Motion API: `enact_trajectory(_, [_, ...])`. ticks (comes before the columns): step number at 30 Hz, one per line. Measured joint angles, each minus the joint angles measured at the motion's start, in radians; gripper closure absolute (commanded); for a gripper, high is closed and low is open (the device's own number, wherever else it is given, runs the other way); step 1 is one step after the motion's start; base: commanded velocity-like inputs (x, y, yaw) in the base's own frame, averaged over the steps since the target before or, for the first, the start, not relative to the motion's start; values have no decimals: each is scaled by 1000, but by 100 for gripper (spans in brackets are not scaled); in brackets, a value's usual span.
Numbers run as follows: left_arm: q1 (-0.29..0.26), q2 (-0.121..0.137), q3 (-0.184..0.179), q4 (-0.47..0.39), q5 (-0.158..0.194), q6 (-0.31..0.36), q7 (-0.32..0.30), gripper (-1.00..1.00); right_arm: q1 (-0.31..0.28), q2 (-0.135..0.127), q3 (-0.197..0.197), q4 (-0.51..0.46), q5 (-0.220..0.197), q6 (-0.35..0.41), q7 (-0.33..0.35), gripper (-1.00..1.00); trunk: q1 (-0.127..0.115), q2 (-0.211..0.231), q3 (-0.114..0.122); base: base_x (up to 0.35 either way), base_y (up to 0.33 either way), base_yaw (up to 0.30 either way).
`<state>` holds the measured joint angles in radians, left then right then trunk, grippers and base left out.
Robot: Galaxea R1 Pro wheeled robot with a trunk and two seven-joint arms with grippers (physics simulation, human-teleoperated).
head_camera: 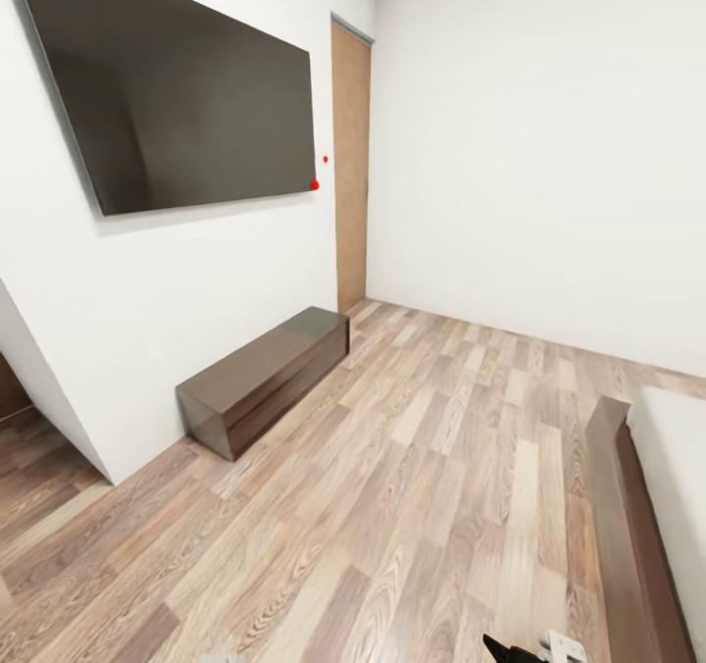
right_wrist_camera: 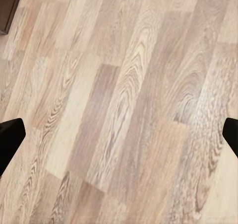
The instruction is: In the bedroom, move the book from the bed onto either nightstand, and place the two sandals side by side next to the bed.
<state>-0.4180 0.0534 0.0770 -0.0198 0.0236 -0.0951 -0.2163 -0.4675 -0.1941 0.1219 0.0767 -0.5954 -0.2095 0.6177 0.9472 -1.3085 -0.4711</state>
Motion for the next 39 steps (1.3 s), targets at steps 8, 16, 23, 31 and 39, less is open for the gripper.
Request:
enact_trajectory(8, [0, 0, 0, 0, 0, 0, 0, -100, 0, 0, 0, 0, 0, 0, 0, -100, 0, 0, 0, 333, 0, -2])
enact_trajectory(16, [0, 0, 0, 0, 0, 0, 0, -100, 0, 0, 0, 0, 0, 0, 1, -100, 0, 0, 0, 334, 0, 0])
enact_trajectory(23, [0, 0, 0, 0, 0, 0, 0, -100, 0, 0, 0, 0, 0, 0, 0, -100, 0, 0, 0, 334, 0, 0])
enact_trajectory(31, [0, 1, 0, 0, 0, 0, 0, -100, 0, 0, 0, 0, 0, 0, 1, -100, 0, 0, 0, 333, 0, 0])
enact_trajectory(39, [0, 2, 0, 0, 1, 0, 0, -100, 0, 0, 0, 0, 0, 0, 1, -100, 0, 0, 0, 333, 0, 0])
